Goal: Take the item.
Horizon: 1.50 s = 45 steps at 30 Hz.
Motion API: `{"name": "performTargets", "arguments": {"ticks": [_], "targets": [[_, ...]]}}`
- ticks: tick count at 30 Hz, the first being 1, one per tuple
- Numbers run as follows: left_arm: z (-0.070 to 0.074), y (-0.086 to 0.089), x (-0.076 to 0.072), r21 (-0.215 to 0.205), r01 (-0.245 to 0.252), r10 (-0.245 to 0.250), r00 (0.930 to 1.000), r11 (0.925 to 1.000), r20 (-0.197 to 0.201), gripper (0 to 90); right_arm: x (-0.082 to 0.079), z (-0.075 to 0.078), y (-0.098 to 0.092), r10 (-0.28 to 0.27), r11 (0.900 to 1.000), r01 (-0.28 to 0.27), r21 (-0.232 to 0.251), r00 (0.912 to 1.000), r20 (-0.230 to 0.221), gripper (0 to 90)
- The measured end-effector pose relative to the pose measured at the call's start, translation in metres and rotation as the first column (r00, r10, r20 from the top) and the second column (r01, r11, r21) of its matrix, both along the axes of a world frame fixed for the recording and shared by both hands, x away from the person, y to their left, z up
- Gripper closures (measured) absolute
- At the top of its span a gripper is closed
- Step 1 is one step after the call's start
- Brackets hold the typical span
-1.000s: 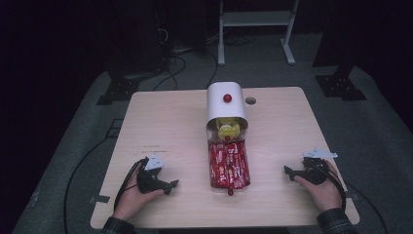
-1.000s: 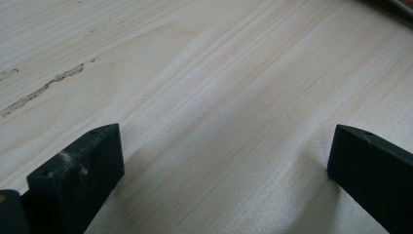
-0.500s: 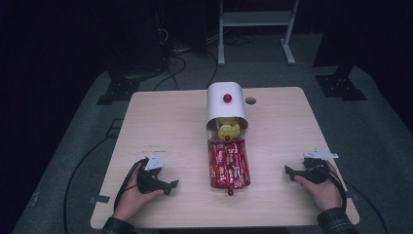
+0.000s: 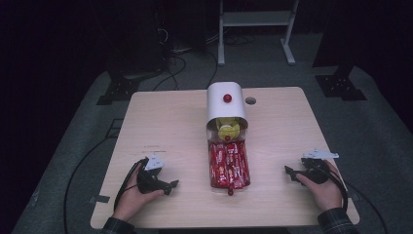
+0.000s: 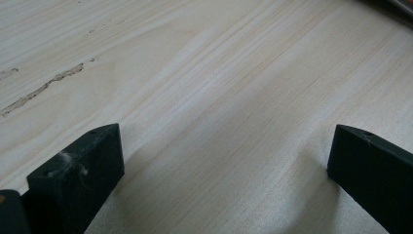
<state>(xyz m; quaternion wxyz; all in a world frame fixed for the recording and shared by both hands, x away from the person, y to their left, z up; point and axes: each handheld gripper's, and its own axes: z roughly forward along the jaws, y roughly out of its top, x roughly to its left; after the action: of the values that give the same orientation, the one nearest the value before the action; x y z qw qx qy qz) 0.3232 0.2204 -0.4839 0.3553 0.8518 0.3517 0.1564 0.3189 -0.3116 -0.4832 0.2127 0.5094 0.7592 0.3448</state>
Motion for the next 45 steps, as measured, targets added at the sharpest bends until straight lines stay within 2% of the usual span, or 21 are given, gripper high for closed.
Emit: {"name": "performTargets", "arguments": {"ticks": [15, 22, 27, 45], "targets": [[0.0, 0.0, 0.0, 0.002, 0.001, -0.001, 1.0, 1.0, -0.002, 0.0, -0.004, 0.012, 0.006, 0.017, 1.0, -0.017, -0.018, 0.9994, 0.03, 22.4], [0.0, 0.0, 0.0, 0.002, 0.0, 0.0, 1.0, 1.0, -0.002, 0.0, -0.005, 0.019, 0.013, 0.038, 0.999, -0.038, -0.002, 0.9984, 0.042, 22.3], [0.0, 0.0, 0.0, 0.002, 0.0, 0.0, 1.0, 1.0, -0.003, 0.0, -0.005, 0.024, 0.018, 0.057, 0.998, -0.056, -0.01, 0.9971, 0.051, 22.2], [0.0, 0.0, 0.0, 0.002, 0.0, 0.0, 1.0, 1.0, -0.004, 0.0, -0.006, 0.041, 0.027, 0.094, 0.995, -0.095, 0.008, 0.9928, 0.074, 21.7]]}}
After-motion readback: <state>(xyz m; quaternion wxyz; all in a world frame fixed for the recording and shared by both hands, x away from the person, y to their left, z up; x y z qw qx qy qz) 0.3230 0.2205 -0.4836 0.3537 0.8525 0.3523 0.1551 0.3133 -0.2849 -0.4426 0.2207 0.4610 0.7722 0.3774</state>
